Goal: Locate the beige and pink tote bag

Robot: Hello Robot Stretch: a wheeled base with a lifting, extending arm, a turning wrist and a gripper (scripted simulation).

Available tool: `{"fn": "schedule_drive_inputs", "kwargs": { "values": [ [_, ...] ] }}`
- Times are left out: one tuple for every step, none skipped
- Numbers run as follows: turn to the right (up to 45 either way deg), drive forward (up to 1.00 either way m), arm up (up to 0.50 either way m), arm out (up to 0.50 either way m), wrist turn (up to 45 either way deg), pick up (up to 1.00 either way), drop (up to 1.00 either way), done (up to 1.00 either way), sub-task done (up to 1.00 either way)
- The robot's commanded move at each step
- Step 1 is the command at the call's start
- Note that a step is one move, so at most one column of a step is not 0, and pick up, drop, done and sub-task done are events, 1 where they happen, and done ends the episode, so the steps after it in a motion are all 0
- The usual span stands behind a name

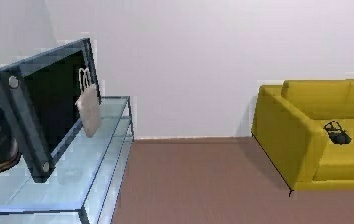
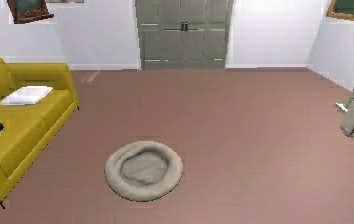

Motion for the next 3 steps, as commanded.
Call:
{"fn": "schedule_drive_inputs", "kwargs": {
  "values": [
    [0.0, 0.75, 0.0, 0.0, 0.0, 0.0, 0.0, 0.0, 0.0],
    [-42.0, 0.0, 0.0, 0.0, 0.0, 0.0, 0.0, 0.0, 0.0],
    [0.0, 0.0, 0.0, 0.0, 0.0, 0.0, 0.0, 1.0, 0.0]
  ]
}}
